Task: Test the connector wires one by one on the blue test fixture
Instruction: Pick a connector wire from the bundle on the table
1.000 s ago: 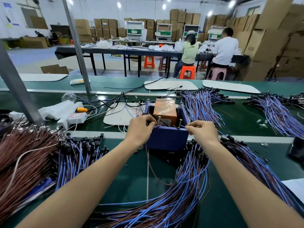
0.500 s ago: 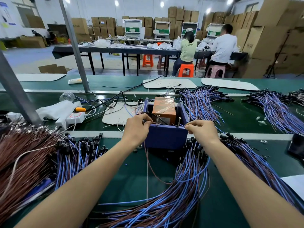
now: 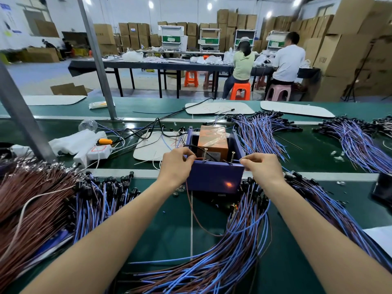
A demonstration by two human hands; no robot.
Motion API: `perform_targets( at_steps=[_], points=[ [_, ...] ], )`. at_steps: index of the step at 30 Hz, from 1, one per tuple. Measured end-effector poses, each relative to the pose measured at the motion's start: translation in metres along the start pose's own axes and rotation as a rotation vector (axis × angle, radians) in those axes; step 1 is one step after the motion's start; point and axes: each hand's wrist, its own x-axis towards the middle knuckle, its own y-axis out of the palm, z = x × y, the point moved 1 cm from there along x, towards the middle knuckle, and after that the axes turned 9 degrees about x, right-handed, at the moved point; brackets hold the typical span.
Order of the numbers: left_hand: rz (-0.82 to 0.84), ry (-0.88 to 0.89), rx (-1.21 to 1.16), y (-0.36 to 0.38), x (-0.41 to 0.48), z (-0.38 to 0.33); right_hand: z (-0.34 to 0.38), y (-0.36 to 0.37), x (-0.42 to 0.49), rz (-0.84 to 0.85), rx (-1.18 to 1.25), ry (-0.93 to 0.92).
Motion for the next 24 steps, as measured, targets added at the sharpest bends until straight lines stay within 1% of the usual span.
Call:
perform_targets(
  at_steps=[6, 9, 11, 12, 14, 15, 16, 19, 21, 24],
  points=[
    [-0.002, -0.003, 0.007, -0.002, 0.000, 0.000, -0.002, 0.000, 0.001, 0.008, -0.003, -0.010],
    [0.010, -0.008, -0.027, -0.007, -0.004, 0.000, 0.000, -0.002, -0.004, 0.032, 0.041, -0.015],
    [0.054, -0.043, -0.146, -0.011, -0.011, -0.002, 0.003, 0.000, -0.012, 0.064, 0.110, -0.013],
    [0.123, -0.065, -0.257, -0.012, -0.016, -0.005, 0.007, 0.004, -0.017, 0.088, 0.151, -0.011],
    [0.314, -0.106, -0.499, -0.011, -0.026, -0.016, 0.016, 0.016, -0.030, 0.162, 0.225, -0.027],
    [0.377, -0.121, -0.599, -0.010, -0.031, -0.023, 0.021, 0.023, -0.037, 0.203, 0.250, -0.052],
    [0.383, -0.128, -0.669, -0.011, -0.035, -0.028, 0.025, 0.030, -0.043, 0.236, 0.279, -0.082],
    [0.251, -0.202, -0.822, -0.021, -0.037, -0.030, 0.032, 0.040, -0.058, 0.309, 0.396, -0.114],
    [0.280, -0.266, -0.919, -0.031, -0.039, -0.027, 0.032, 0.042, -0.065, 0.357, 0.460, -0.099],
    [0.355, -0.291, -0.979, -0.042, -0.048, -0.021, 0.029, 0.045, -0.073, 0.410, 0.542, -0.056]
  ],
)
